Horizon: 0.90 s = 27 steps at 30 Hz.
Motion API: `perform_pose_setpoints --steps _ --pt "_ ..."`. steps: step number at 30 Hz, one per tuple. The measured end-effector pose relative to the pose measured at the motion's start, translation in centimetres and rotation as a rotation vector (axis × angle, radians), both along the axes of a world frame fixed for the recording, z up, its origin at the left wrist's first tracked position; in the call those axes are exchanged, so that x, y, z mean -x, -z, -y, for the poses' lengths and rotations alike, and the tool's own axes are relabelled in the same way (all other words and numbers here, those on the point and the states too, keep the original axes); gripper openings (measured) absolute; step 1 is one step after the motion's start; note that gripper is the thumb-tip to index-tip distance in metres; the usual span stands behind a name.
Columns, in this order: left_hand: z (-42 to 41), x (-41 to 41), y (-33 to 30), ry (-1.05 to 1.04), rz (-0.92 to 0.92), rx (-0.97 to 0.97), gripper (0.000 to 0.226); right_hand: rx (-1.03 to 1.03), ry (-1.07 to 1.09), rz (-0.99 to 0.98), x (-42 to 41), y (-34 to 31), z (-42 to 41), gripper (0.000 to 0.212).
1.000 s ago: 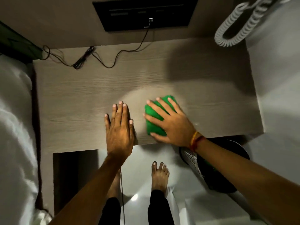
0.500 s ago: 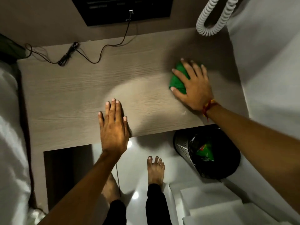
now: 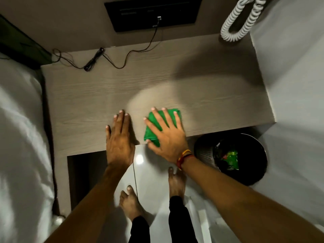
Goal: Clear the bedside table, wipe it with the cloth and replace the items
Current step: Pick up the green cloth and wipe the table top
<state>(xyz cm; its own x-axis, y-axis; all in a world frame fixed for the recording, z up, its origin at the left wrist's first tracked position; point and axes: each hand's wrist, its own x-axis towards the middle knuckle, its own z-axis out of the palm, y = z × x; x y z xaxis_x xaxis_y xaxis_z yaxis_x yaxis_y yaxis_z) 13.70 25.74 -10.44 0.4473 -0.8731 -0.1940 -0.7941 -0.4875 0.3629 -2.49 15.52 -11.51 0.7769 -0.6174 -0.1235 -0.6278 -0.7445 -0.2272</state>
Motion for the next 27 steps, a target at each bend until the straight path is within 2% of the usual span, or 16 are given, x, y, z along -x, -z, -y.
perform_pose_setpoints --steps 4,8,11,14,18,21,23,27 --pt "-4.0 -3.2 -0.5 -0.132 0.008 -0.018 0.092 -0.002 -0.140 0.030 -5.2 0.1 -3.0 0.076" --pt "-7.8 -6.9 -1.7 -0.193 -0.019 -0.005 0.091 -0.030 -0.152 0.019 -8.2 -0.5 -5.1 0.077" --pt "-7.6 -7.2 -2.9 -0.162 -0.064 0.033 0.095 -0.100 -0.011 0.028 -7.0 -1.3 -4.1 0.071" --pt "-8.7 -9.5 -6.4 -0.176 -0.063 0.132 0.088 -0.169 0.018 0.170 -9.5 -4.3 -4.2 0.068" --pt "-9.7 -15.2 -12.8 -0.244 0.005 0.286 0.089 -0.365 0.030 0.432 -18.8 -10.3 -5.8 0.064" --pt "-10.2 -20.4 -17.7 -0.330 0.088 0.460 0.066 -0.476 0.004 0.569 -26.7 -15.0 -7.8 0.061" --pt "-11.0 -24.4 -20.5 -0.422 0.176 0.528 0.055 -0.659 0.063 0.651 -32.3 -18.2 -9.8 0.060" --pt "-13.0 -32.2 -23.1 -0.657 0.262 0.464 0.054 -0.996 0.230 0.774 -40.5 -22.7 -14.0 0.065"
